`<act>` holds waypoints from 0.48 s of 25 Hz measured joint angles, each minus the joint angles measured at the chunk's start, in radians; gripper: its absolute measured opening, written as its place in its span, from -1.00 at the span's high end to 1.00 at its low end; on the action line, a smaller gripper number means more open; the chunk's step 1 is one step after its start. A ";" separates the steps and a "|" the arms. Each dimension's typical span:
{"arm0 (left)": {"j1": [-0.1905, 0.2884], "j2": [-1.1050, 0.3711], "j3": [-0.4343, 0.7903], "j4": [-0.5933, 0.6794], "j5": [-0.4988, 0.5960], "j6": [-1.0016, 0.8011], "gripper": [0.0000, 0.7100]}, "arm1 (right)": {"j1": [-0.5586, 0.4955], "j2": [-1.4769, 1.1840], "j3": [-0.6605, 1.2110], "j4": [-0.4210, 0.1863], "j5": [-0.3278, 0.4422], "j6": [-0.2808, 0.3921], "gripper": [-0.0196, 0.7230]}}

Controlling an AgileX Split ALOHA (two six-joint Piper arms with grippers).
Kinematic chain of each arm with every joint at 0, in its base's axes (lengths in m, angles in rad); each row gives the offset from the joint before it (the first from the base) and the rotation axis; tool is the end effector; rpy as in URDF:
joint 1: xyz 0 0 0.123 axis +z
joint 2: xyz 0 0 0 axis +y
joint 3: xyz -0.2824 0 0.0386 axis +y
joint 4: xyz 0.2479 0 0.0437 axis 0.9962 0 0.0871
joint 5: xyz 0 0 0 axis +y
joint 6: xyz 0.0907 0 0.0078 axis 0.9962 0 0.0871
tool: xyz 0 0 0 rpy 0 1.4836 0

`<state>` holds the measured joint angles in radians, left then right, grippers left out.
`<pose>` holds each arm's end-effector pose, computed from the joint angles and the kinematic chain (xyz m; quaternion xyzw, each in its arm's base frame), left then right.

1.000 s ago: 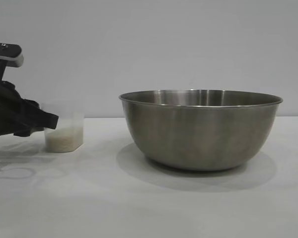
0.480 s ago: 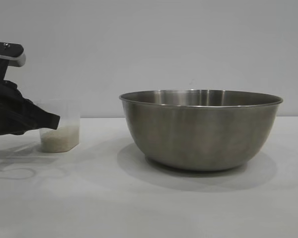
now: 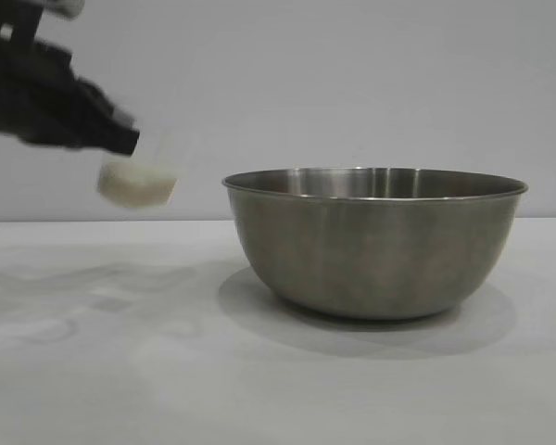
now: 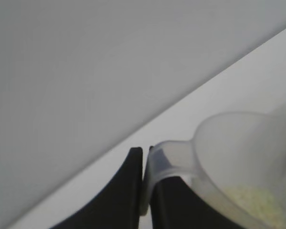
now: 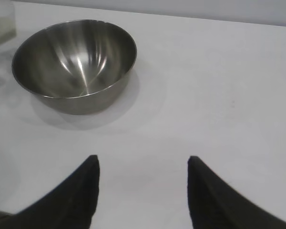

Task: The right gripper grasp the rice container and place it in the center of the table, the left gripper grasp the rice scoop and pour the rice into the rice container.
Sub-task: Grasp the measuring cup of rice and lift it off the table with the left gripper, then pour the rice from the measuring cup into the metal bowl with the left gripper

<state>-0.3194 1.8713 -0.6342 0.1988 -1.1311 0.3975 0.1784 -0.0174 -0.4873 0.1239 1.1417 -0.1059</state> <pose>0.3106 -0.1198 0.1589 0.3363 0.6324 -0.0073 0.6978 -0.0116 0.0083 0.2677 -0.1284 0.8613 0.0793 0.4851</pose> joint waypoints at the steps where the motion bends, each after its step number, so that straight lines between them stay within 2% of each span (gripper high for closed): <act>1: 0.000 -0.021 -0.010 0.044 0.000 0.022 1.00 | 0.000 0.000 0.000 0.000 0.000 0.000 -0.10; 8: -0.002 -0.056 -0.137 0.334 0.000 0.188 1.00 | 0.000 0.000 0.000 0.000 0.000 0.000 -0.10; 10: -0.021 -0.056 -0.181 0.395 0.014 0.268 1.00 | 0.000 0.000 0.000 0.000 0.000 0.000 -0.10; 12: -0.054 -0.056 -0.226 0.444 0.076 0.350 1.00 | 0.000 0.000 0.000 0.000 0.000 0.000 -0.10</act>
<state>-0.3729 1.8157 -0.8602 0.6431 -1.0554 0.7471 0.1784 -0.0174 -0.4873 0.1239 1.1417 -0.1059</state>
